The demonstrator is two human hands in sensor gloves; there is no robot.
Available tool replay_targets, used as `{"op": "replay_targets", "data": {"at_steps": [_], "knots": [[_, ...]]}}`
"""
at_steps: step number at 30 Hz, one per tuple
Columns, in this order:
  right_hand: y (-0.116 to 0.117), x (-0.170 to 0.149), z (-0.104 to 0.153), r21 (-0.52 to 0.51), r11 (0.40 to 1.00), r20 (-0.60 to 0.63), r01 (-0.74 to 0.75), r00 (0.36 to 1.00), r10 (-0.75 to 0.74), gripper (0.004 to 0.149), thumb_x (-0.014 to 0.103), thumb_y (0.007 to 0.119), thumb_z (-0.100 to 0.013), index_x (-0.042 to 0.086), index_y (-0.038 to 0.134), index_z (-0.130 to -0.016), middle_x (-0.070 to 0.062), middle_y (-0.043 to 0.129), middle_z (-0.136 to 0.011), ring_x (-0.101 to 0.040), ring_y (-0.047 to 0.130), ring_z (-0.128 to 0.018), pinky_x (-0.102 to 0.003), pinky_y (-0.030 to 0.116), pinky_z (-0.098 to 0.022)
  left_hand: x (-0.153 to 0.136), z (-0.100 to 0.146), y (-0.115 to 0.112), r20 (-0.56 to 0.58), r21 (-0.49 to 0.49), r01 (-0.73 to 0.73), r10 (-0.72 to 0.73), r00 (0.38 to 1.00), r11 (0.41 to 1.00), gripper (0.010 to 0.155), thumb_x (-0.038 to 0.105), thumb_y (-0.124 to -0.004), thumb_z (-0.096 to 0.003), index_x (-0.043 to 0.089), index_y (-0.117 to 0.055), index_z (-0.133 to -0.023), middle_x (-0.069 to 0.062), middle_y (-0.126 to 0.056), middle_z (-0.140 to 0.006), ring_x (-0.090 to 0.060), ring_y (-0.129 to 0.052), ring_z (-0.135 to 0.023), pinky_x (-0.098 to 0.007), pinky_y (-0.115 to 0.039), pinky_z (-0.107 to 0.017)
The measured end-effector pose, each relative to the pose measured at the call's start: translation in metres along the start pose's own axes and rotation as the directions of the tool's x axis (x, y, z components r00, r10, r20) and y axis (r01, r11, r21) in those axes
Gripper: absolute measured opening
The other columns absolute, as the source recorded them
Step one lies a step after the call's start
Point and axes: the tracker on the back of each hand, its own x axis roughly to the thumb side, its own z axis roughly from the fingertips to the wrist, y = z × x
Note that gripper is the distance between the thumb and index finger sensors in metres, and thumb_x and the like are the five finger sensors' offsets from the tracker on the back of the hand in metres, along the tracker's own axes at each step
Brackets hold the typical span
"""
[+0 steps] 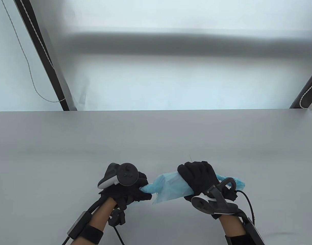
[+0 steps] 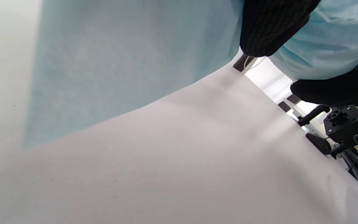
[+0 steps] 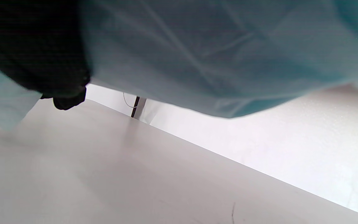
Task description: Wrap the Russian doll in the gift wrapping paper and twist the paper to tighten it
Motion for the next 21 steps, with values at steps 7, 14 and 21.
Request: {"op": "replay_targets", "data": {"at_steps": [7, 14, 21], "knots": [[0.003, -0.001, 0.0, 0.012, 0.999, -0.007, -0.034, 0.999, 0.034, 0.119, 0.06, 0.103, -0.037, 0.017, 0.032, -0.123, -0.022, 0.059, -0.118, -0.043, 0.067, -0.103, -0.066, 0.055, -0.081, 0.002, -0.005, -0.01, -0.013, 0.114, -0.089, 0.091, 0.996, 0.989, 0.048, 0.033, -0.087, -0.0544, 0.01, -0.063, -0.088, -0.016, -0.092, -0.095, -0.04, -0.1, -0.08, -0.055, -0.089, -0.051], [0.001, 0.0, -0.001, -0.002, 0.995, -0.002, -0.1, 0.995, 0.1, 0.119, 0.06, 0.102, -0.039, 0.018, 0.029, -0.123, -0.022, 0.057, -0.118, -0.043, 0.065, -0.104, -0.065, 0.054, -0.082, 0.007, -0.007, -0.012, 0.052, 0.099, -0.236, 0.231, 0.971, 0.967, 0.072, 0.021, -0.08, -0.0567, 0.019, -0.034, -0.113, -0.009, -0.095, -0.088, -0.031, -0.107, -0.067, -0.05, -0.094, -0.044], [0.002, -0.002, -0.002, 0.001, 0.99, -0.009, -0.138, 0.99, 0.138, 0.119, 0.06, 0.101, -0.039, 0.019, 0.027, -0.123, -0.022, 0.055, -0.119, -0.043, 0.063, -0.105, -0.065, 0.053, -0.082, 0.003, -0.006, -0.016, 0.117, -0.028, -0.397, 0.397, 0.91, 0.917, 0.076, 0.032, -0.069, -0.059, 0.003, -0.023, -0.113, -0.002, -0.09, -0.078, -0.021, -0.096, -0.054, -0.052, -0.081, -0.045]]}}
